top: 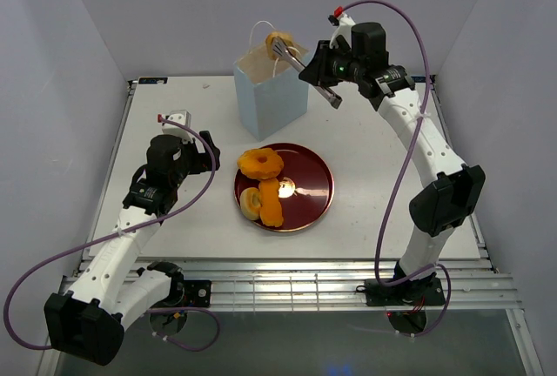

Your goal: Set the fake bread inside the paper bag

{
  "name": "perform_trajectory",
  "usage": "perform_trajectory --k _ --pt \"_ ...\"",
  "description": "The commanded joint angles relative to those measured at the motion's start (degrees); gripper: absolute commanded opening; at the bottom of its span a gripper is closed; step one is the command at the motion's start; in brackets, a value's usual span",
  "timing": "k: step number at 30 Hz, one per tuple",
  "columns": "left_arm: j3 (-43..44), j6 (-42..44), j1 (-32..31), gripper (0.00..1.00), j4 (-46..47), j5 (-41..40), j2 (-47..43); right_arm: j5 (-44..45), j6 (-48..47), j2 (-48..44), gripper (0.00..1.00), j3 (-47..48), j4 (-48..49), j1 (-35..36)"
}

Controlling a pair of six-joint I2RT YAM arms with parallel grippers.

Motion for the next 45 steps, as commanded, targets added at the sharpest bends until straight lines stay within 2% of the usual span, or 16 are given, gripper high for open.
perform_trajectory --k 1,2,3,6,9,18,33,40,45 --pt "1.11 0.44 -0.18 0.98 0.30 0.49 0.10 -2.70 0.80 0.64 0.16 1.10 4.95 -0.65" --pt "1.19 0.52 -0.18 0.98 0.30 0.49 0.10 -3.05 0.89 0.90 0.19 1.19 4.95 -0.74" --pt "1.19 0.52 -0.18 0.98 0.38 0.49 0.19 -3.32 0.98 0.99 0.28 1.45 4.95 -0.83" --pt "1.11 0.52 -0.18 0.98 0.30 0.31 0.10 -4.11 1.15 1.08 0.41 1.63 4.95 -0.83" --pt "1.11 0.52 -0.18 0.98 0.38 0.31 0.19 -4.20 1.24 0.82 0.44 1.81 5.13 -0.74" --pt "1.11 0.52 -0.18 0.98 0.21 -0.13 0.19 -5.60 1.42 -0.85 0.47 2.51 4.95 -0.92" --pt "1.02 0.70 -0.18 0.98 0.21 -2.23 0.01 -7.01 1.42 -10.16 0.46 1.63 4.95 -0.83" --pt "0.93 0.70 -0.18 0.98 0.21 -2.76 0.19 -7.36 1.15 -16.67 0.46 -2.85 3.99 -0.83" --pt "0.93 0.88 -0.18 0.98 0.12 -3.55 0.10 -9.30 0.19 -24.48 0.46 -13.73 4.95 -0.13"
